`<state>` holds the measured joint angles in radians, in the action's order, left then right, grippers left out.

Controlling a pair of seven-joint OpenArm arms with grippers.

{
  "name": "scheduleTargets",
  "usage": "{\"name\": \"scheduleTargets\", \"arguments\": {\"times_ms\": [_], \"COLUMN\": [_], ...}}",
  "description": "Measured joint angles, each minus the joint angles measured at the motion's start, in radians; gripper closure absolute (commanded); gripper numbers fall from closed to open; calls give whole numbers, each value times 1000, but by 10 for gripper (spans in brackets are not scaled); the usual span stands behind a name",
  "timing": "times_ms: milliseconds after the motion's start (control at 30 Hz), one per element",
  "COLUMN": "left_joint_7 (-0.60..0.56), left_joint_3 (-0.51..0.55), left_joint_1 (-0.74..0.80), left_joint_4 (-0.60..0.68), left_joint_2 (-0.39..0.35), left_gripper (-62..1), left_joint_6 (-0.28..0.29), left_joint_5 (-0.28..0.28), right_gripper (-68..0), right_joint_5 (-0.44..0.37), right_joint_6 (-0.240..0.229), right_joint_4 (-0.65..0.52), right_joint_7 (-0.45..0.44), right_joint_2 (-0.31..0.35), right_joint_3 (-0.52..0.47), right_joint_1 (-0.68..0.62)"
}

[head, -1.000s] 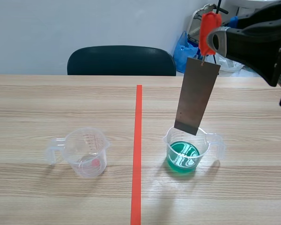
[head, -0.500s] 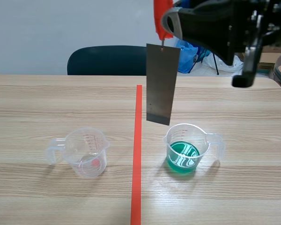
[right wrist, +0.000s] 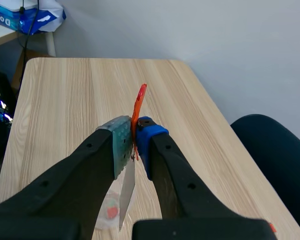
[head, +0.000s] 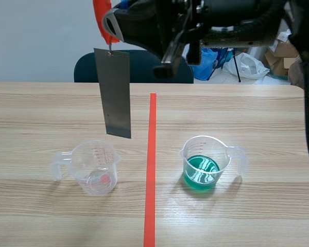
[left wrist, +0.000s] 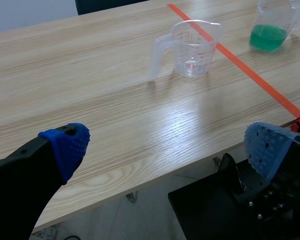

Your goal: Do the redox reaction experiment

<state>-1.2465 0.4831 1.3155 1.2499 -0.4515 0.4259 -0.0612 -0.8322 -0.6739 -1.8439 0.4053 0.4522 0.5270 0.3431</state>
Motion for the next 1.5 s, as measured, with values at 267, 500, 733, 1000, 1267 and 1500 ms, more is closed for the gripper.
{"name": "scheduleTargets", "arguments": {"times_ms": [267, 500, 733, 1000, 1267, 1500], "left_joint_7": [0, 0, 0, 0, 0, 0], "left_joint_3": [0, 0, 0, 0, 0, 0], "left_joint_1": [0, 0, 0, 0, 0, 0], "left_joint_4": [0, 0, 0, 0, 0, 0], "left_joint_2": [0, 0, 0, 0, 0, 0], "left_gripper": [-623, -623, -623, -623, -623, -623], "left_joint_6": [0, 0, 0, 0, 0, 0], "left_joint_5": [0, 0, 0, 0, 0, 0], "right_gripper": [-6, -6, -6, -6, -6, -6], "right_joint_5": [19, 84, 99, 103, 126, 128], "right_joint_6": [0, 0, 0, 0, 0, 0], "right_joint_4": [69, 99, 134, 156, 156, 156], "right_joint_7": [62, 71, 71, 70, 69, 70], "right_joint_2": [-115, -182, -209, -215, -223, -225], "right_joint_3": [74, 120, 162, 175, 175, 175], "right_joint_1": [59, 75, 78, 80, 80, 80]}}
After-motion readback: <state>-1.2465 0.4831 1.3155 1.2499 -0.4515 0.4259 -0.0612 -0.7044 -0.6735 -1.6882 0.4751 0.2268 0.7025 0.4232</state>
